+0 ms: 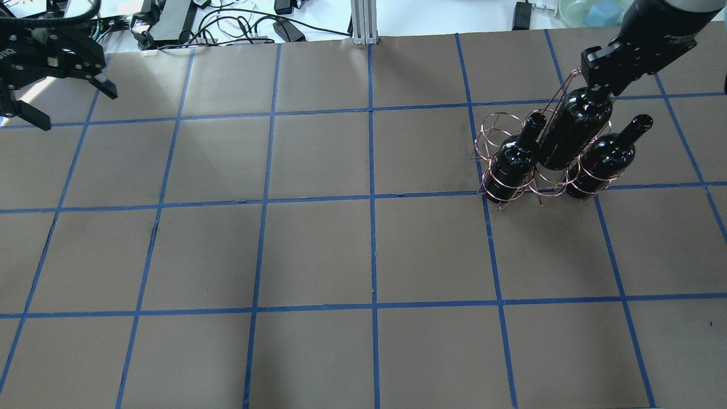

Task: Place wine into wine basket
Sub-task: 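Lower the bottle into the empty rack slot while the left arm shifts back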

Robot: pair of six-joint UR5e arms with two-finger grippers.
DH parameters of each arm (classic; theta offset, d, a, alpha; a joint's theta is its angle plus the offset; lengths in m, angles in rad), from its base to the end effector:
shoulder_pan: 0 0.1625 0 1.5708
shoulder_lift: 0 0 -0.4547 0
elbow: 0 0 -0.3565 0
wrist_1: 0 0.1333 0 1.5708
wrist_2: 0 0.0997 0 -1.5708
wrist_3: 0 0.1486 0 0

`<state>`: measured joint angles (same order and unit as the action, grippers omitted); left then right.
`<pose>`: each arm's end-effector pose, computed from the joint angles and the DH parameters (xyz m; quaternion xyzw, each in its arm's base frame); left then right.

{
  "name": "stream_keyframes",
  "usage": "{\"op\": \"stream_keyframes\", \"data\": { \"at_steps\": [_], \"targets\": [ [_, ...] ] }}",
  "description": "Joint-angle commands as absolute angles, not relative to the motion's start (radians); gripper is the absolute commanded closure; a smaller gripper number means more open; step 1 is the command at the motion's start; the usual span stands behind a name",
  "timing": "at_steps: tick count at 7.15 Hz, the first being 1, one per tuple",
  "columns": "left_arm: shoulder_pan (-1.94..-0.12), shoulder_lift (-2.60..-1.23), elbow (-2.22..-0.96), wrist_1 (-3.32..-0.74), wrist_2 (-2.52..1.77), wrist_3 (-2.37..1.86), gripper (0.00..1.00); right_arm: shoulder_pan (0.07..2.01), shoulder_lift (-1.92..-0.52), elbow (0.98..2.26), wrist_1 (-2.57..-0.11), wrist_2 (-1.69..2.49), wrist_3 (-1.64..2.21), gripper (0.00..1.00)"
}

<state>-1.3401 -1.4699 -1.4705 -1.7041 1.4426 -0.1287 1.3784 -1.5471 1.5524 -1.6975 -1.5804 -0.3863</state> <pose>-0.0538 -0.4369 0.5459 0.1761 -0.9817 0.0371 0.0622 0.0369 -0.5005 0.4798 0.0963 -0.9935 0.0568 0.0219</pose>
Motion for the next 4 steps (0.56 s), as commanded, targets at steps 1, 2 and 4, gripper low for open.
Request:
{"op": "stream_keyframes", "data": {
  "at_steps": [1, 2, 4],
  "targets": [
    [-1.545, -1.496, -1.558, -1.585, 1.572, -0.299, 0.0, 1.374, -1.539, 1.552, -1.694, -1.585, -0.47, 1.0],
    [-1.601, -1.496, -1.604, -1.539, 1.581, -0.287, 0.0, 1.374, -1.539, 1.554, -1.689, -1.583, -0.474, 1.0],
    [-1.603, -1.482, -1.695, -1.37, 1.586, -0.189, 0.0, 1.355, -1.534, 1.554, -1.689, -1.582, -0.494, 1.0]
  ]
}}
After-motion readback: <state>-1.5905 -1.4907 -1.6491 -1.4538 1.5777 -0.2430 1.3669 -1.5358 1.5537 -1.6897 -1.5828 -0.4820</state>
